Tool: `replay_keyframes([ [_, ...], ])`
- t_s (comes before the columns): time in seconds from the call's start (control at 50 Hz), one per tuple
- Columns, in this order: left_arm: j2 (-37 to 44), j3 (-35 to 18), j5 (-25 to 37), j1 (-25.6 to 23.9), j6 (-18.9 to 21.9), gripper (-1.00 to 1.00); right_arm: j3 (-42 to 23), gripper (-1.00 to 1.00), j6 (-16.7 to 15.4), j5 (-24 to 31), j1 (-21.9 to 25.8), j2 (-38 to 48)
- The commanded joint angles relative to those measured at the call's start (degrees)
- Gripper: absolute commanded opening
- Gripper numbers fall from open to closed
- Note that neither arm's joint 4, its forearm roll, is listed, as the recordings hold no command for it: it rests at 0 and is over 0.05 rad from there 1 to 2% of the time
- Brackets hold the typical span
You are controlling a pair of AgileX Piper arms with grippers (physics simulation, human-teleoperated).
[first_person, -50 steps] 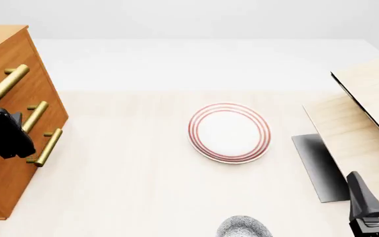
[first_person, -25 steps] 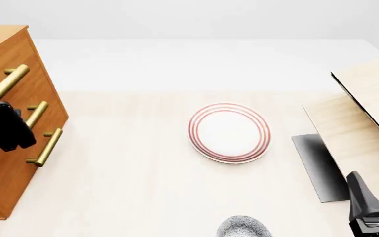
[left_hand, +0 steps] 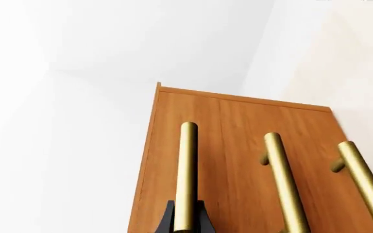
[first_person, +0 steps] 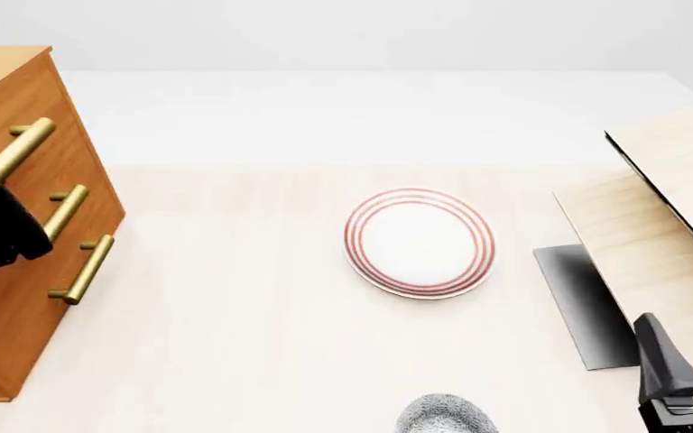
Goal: Open the top drawer of the cabinet and put the bowl in it.
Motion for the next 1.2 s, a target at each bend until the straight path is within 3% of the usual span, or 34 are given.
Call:
replay_keyframes([
  [0.02,-1.57,3.00,0.83,0.93,0.08,-1.00,0.01,1.00,0.00,0.01,0.02,-0.04],
  [0.2,-5.35,4.31,2.56,-0.40,1.28,-1.00,0.01,1.00,0.00,0.02,0.01,-0.03],
  [0.5,-6.09,7.05,0.40,-3.85,1.80,-1.00,0.01,1.00,-0.01,0.02,0.02,-0.03],
  [1.2,-7.12,6.65,0.94,-13.13,3.62,-1.00,0.01,1.00,0.00,0.01,0.01,-0.03],
])
